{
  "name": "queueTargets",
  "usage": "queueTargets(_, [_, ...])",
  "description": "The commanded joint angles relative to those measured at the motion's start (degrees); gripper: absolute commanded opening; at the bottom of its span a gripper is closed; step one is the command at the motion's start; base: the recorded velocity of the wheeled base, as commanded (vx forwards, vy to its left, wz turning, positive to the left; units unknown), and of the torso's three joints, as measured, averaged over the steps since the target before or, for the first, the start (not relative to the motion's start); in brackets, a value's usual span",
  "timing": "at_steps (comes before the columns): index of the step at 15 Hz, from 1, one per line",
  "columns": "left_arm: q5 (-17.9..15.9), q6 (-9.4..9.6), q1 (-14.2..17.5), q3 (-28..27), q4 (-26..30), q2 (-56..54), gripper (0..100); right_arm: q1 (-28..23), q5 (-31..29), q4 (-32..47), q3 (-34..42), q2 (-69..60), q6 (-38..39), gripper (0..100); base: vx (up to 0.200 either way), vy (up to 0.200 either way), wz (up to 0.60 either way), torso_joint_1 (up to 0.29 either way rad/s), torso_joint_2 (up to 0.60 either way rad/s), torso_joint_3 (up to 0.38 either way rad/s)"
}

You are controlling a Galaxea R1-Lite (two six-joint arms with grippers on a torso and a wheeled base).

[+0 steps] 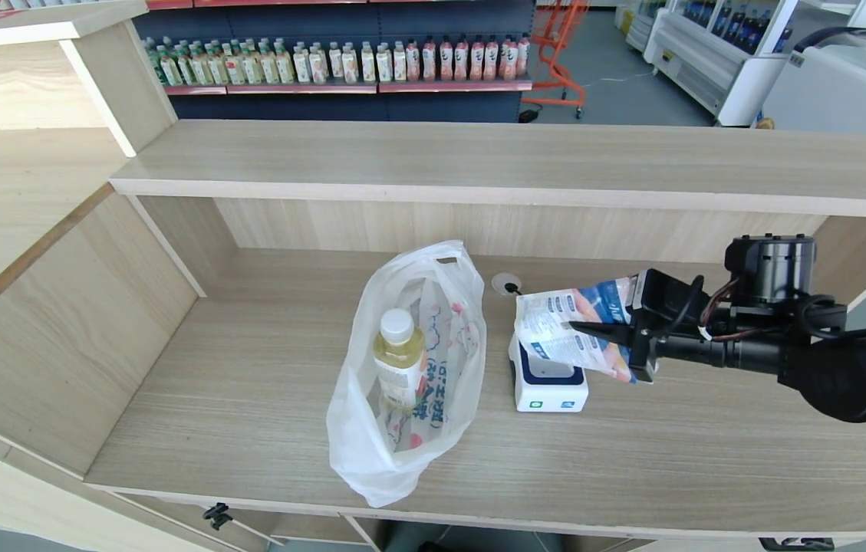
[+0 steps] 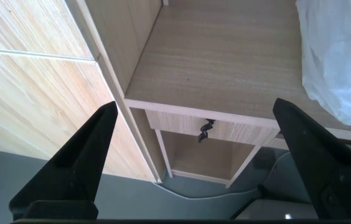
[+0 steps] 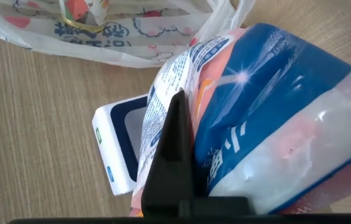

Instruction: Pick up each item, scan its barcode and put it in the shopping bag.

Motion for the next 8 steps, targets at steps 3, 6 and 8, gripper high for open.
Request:
queueTargets(3, [0.0, 0.04, 0.0, 0.0, 0.0, 0.0, 100, 0.3, 0.0, -0.1, -1.5, 3.7, -0.9, 0, 0.0, 0.0, 0.0, 0.0, 0.0, 0.0])
queueTargets(6, [0.0, -0.05, 0.0, 0.0, 0.0, 0.0, 100, 0.9, -0.1, 0.0, -3.5, 3.7, -0.7, 0, 0.0, 0.0, 0.0, 0.0, 0.0, 0.0])
queueTargets(8, [0.0, -0.05, 0.0, 0.0, 0.0, 0.0, 100, 1.0, -0.1, 0.1, -4.3, 1.9, 2.7, 0, 0.0, 0.0, 0.0, 0.0, 0.0, 0.0])
